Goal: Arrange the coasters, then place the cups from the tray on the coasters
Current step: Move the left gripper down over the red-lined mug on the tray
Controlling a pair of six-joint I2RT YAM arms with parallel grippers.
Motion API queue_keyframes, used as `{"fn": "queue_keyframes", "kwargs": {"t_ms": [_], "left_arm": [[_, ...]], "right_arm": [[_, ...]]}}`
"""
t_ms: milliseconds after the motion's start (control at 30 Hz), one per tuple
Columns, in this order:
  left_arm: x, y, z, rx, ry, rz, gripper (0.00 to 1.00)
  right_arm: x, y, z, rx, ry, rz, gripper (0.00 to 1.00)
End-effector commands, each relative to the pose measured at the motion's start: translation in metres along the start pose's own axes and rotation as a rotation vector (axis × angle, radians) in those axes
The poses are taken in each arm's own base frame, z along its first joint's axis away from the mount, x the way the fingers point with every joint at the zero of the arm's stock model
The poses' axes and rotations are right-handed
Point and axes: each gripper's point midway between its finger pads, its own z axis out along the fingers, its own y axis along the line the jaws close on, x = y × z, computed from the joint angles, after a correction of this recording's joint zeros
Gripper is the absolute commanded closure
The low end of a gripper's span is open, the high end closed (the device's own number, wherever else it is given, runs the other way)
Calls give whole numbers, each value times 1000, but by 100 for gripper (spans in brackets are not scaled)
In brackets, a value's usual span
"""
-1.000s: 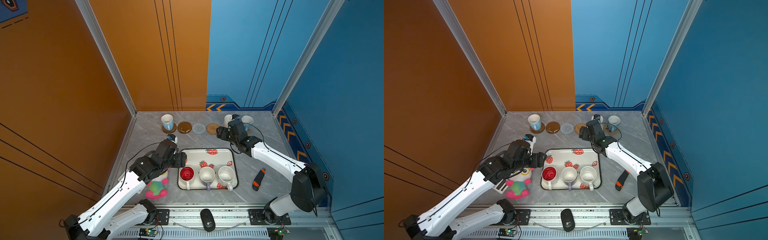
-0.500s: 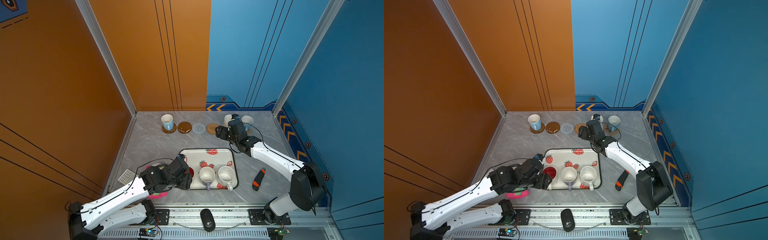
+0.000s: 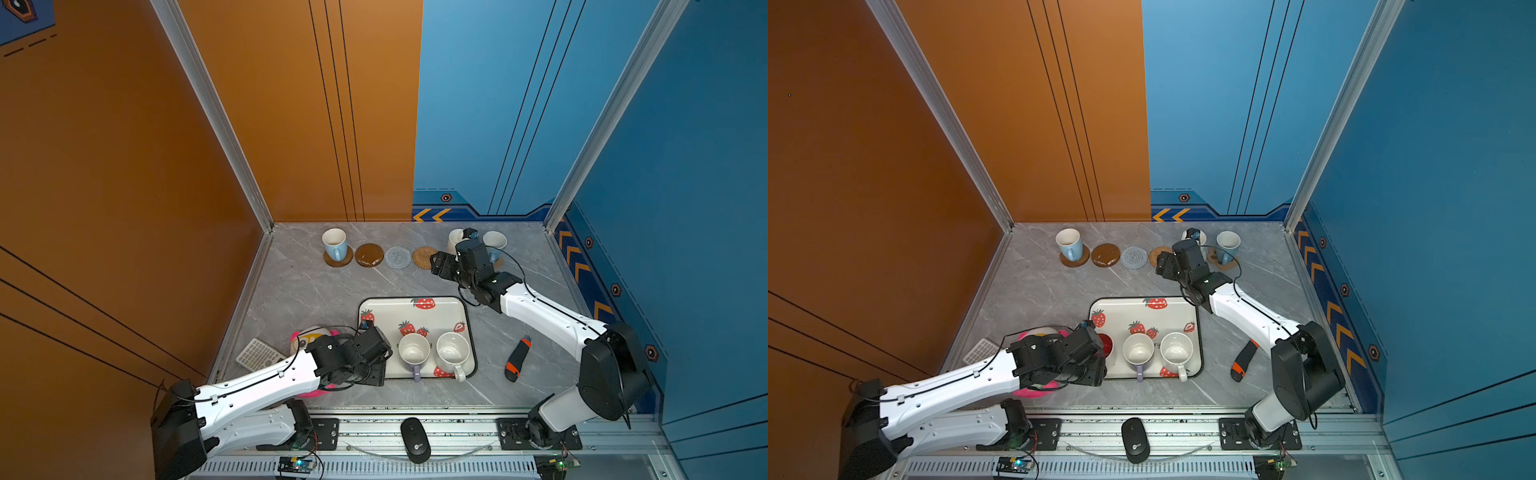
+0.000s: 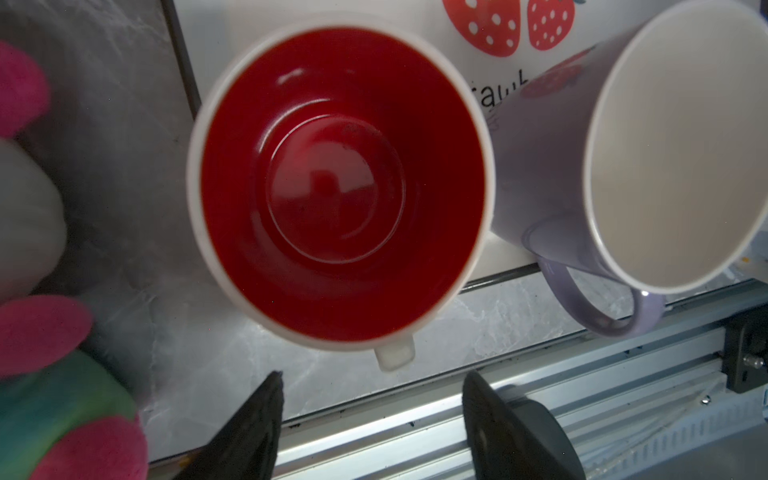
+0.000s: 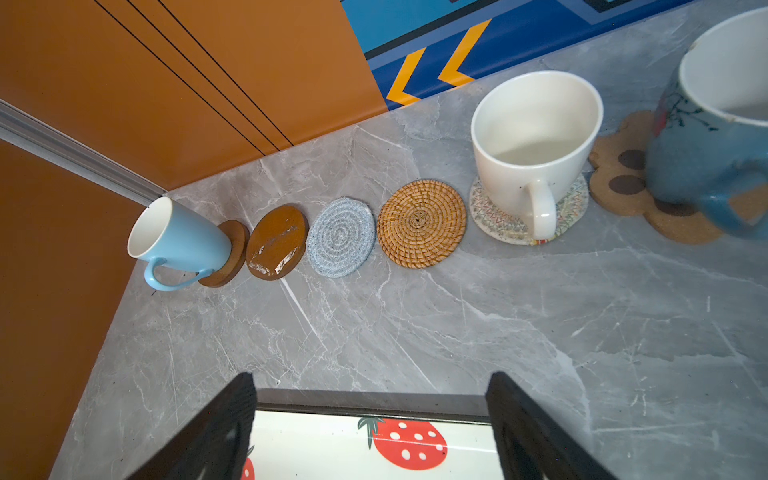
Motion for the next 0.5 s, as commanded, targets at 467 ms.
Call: {"fn": "queue_keyframes", "kwargs": {"t_ms": [467], "left_arm": [[-7,-5,28,-42,-16,-30,45]], "right_arm": [[9,-7,12,-2,29,22,14]]}}
